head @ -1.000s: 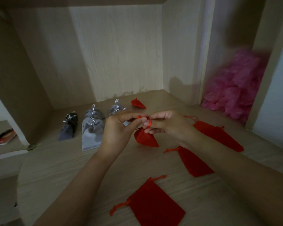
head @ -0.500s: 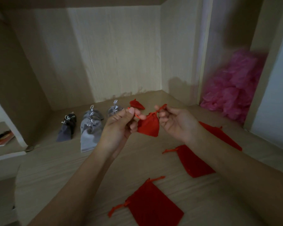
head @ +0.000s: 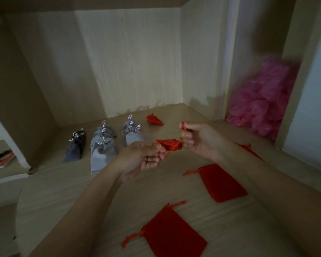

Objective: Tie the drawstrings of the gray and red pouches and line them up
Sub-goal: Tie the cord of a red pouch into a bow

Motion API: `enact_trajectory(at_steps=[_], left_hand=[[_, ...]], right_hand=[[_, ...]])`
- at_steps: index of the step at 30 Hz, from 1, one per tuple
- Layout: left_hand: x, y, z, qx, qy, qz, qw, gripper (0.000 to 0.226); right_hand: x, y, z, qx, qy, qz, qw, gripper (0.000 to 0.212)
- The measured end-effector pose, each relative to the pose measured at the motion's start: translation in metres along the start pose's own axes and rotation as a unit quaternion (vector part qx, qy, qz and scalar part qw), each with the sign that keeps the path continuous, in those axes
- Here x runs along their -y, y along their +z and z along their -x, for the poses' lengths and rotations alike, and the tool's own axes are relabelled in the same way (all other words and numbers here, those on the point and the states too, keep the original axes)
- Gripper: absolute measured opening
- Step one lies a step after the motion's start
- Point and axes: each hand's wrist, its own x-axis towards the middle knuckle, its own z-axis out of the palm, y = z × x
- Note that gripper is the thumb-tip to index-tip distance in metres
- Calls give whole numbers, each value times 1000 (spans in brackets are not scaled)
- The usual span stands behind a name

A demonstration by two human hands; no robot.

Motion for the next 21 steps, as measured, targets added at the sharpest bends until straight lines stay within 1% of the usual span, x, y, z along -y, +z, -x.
enact_trajectory(at_steps=[2,4,7,9,12,14,16,18,21], left_hand=[[4,0,-2,2,-13,-32,999,11],[5,1,-1,13,-16,-90,996,9],[4,2,3,45,-10,-190,981,13],[3,2,4,51,3,-210,976,14],[0,1,3,25,49,-188,981,20],[-1,0,3,-9,78,-155,985,23],[-2,1,2,-37,98,-98,990,20],[-2,2,1,-38,107,-39,993,19],[-1,8,2,-8,124,29,992,19]], right_hand=[[-1,-2,1,11,32,-6,999,26],[-3,-3,2,13,50,-17,999,27],[-1,-4,1,2,46,6,999,32],[-1,-5,1,-18,36,38,998,33],[-3,-10,0,-69,-14,124,990,22],[-4,-10,1,-92,-45,172,980,29],[-7,-7,1,-106,-54,200,973,33],[-10,-2,1,-113,-58,210,969,30],[-13,3,3,-82,-54,216,971,14]])
